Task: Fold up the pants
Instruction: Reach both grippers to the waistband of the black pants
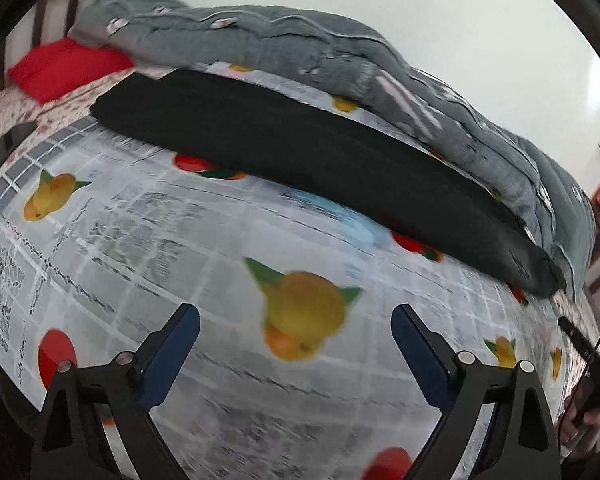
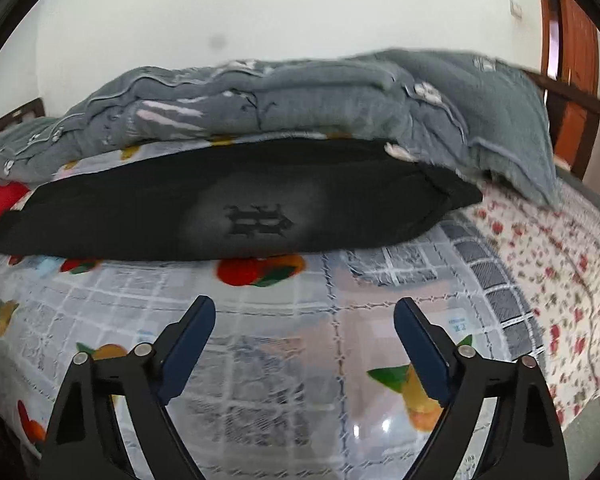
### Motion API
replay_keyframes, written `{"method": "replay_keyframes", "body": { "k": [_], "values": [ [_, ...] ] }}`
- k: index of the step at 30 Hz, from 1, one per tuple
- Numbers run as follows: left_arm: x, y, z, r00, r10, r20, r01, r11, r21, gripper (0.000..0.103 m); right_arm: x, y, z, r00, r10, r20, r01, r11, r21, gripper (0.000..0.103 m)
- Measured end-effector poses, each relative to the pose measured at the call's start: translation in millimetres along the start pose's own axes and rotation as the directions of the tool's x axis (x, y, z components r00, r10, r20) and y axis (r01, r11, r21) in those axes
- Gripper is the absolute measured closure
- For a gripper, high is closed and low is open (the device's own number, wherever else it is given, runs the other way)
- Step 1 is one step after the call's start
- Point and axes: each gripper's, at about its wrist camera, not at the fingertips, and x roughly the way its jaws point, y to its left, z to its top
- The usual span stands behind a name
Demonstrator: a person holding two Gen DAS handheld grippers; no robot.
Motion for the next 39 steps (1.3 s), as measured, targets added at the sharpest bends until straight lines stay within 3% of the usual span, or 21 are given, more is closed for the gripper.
{"method": "replay_keyframes", "body": {
  "k": [2, 7, 13, 14, 16, 22, 29, 32, 33, 34, 35, 37, 39],
  "values": [
    [10, 15, 7, 0.998, -0.05, -0.029, 0.049, 0.998, -0.035, 0.02, 13, -10, 2, 0.999, -0.022, -0.036, 0.022, 1.0, 0.014, 0.02],
    [30, 46, 15, 0.992, -0.125, -0.005, 0.123, 0.982, -0.144, 0.02, 47, -33, 2, 0.991, 0.025, -0.131, -0.016, 0.997, 0.069, 0.026],
    [55, 46, 47, 0.999, -0.029, 0.033, 0.032, 0.995, -0.098, 0.02, 68, -42, 8, 0.995, -0.007, -0.104, 0.015, 0.997, 0.077, 0.026],
    [59, 47, 53, 0.999, -0.025, 0.035, 0.028, 0.994, -0.103, 0.02, 73, -39, 10, 0.993, -0.041, -0.112, 0.047, 0.998, 0.049, 0.026],
    [67, 53, 66, 0.998, -0.043, 0.037, 0.047, 0.991, -0.127, 0.02, 80, -37, 12, 0.994, -0.015, -0.113, 0.02, 0.999, 0.042, 0.026],
    [99, 76, 103, 0.992, -0.127, 0.024, 0.129, 0.952, -0.279, 0.023, 98, -45, 29, 0.991, 0.057, -0.119, -0.042, 0.991, 0.126, 0.026],
    [123, 85, 129, 0.991, -0.136, 0.019, 0.133, 0.916, -0.377, 0.025, 117, -49, 46, 0.988, 0.086, -0.131, -0.06, 0.979, 0.195, 0.026],
    [128, 85, 135, 0.996, -0.094, 0.004, 0.088, 0.917, -0.39, 0.043, 124, -51, 54, 0.985, 0.101, -0.139, -0.068, 0.973, 0.22, 0.026],
    [129, 85, 136, 0.998, -0.066, -0.007, 0.058, 0.918, -0.392, 0.062, 125, -53, 56, 0.985, 0.103, -0.138, -0.068, 0.969, 0.236, 0.029],
    [130, 86, 137, 0.999, -0.029, -0.027, 0.016, 0.922, -0.388, 0.084, 125, -55, 58, 0.986, 0.098, -0.132, -0.062, 0.965, 0.256, 0.044],
    [130, 88, 137, 0.999, -0.007, -0.05, -0.012, 0.926, -0.378, 0.09, 125, -58, 61, 0.989, 0.073, -0.13, -0.034, 0.961, 0.275, 0.069],
    [128, 92, 137, 0.997, -0.028, -0.067, 0.002, 0.933, -0.359, 0.095, 122, -63, 65, 0.991, 0.065, -0.118, -0.028, 0.956, 0.292, 0.081],
    [117, 92, 140, 0.998, -0.038, -0.05, 0.02, 0.944, -0.329, 0.096, 113, -70, 70, 0.992, 0.111, -0.061, -0.086, 0.943, 0.321, 0.084]
  ]
}}
